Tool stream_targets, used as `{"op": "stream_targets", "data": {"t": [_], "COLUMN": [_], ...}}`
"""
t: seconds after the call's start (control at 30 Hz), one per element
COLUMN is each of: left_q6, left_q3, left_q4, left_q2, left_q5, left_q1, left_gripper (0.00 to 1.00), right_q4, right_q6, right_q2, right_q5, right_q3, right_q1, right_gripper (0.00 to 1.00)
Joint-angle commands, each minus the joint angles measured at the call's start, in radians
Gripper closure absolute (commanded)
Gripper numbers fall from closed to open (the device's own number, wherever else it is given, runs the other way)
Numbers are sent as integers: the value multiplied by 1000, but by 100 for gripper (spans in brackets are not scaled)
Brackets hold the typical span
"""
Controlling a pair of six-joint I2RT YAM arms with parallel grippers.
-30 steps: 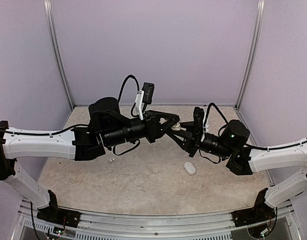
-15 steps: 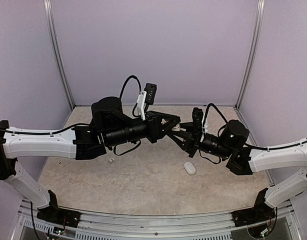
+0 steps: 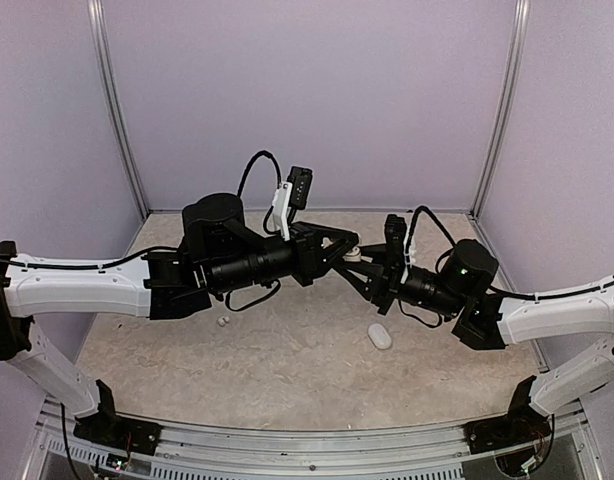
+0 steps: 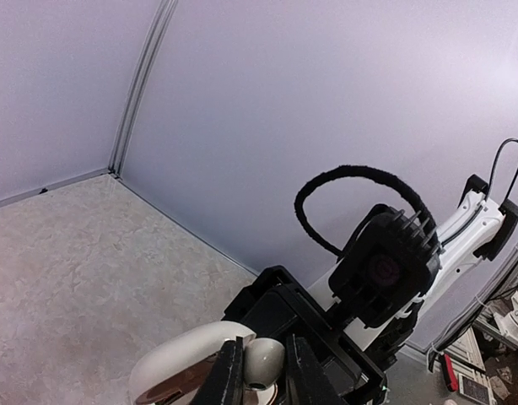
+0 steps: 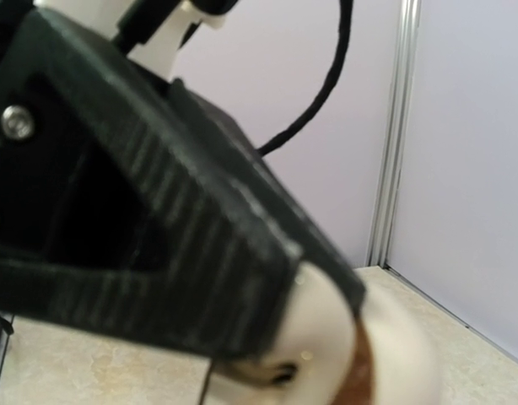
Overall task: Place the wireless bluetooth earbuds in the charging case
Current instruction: Insert the right earbud into the right side groove of the charging case.
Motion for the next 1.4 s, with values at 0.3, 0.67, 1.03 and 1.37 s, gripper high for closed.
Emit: {"op": "stream_targets", "data": {"t": [0.3, 0.67, 1.03, 1.37], "left_q6": [30, 37, 38, 67], "left_q3": [-31, -5, 6, 31], "left_q4": [-109, -156, -174, -179], "left_q2": [13, 38, 35, 32], "left_q5": [-34, -77, -85, -101], "left_q1": [6, 0, -1, -1], "left_gripper": [82, 82, 76, 81], "right_q4": [141, 154, 162, 147], "right_q6": [37, 27, 28, 30], "right_q2": [-42, -47, -49, -27], "right_q5": [-20, -43, -51, -69], "right_q3": [16, 10, 3, 2], "right_q1": [-11, -11, -12, -12], "right_gripper": [100, 100, 100, 100]}}
